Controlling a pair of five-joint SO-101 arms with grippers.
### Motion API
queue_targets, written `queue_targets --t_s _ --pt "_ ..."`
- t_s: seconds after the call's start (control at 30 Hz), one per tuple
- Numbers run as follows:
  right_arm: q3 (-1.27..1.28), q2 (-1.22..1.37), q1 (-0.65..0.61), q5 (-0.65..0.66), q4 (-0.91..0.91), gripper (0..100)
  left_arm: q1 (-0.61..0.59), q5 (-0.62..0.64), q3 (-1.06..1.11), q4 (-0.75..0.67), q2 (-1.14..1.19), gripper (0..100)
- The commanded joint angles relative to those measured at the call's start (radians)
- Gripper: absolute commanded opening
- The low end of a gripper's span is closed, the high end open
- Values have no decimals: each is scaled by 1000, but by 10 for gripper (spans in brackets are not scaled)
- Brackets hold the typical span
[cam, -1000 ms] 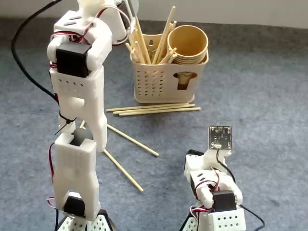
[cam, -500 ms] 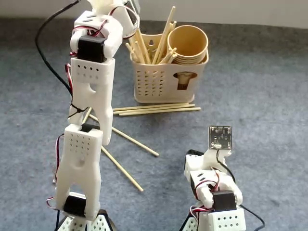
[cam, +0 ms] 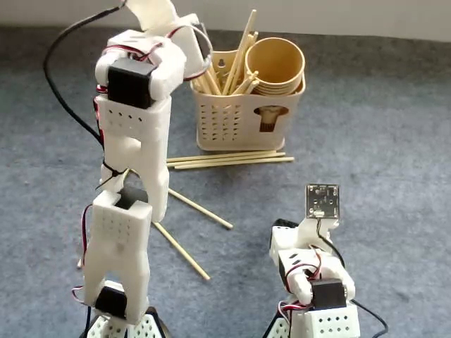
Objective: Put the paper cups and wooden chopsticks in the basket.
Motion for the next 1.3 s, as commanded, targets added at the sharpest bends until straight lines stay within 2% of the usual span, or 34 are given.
queue_targets --t_s 0.0,0.37,0.57,0.63,0.73,0.93,1.07,1.27 --pt "148 -15 13 -3 4 5 31 0 -24 55 -61 6" --pt "148 -15 13 -3 4 5 33 0 -33 91 65 14" --pt "148 -15 13 -3 4 5 33 5 -33 110 -36 188" --pt "148 -15 13 -3 4 5 28 6 -33 110 -81 210" --pt "148 -15 13 -3 4 5 27 3 -27 110 -139 166" --pt "148 -15 13 -3 4 5 -28 0 -25 117 -185 1" --pt "148 -15 13 -3 4 5 -105 -3 -24 120 -185 7" --pt "148 -15 13 -3 4 5 -209 -215 -24 129 -186 6"
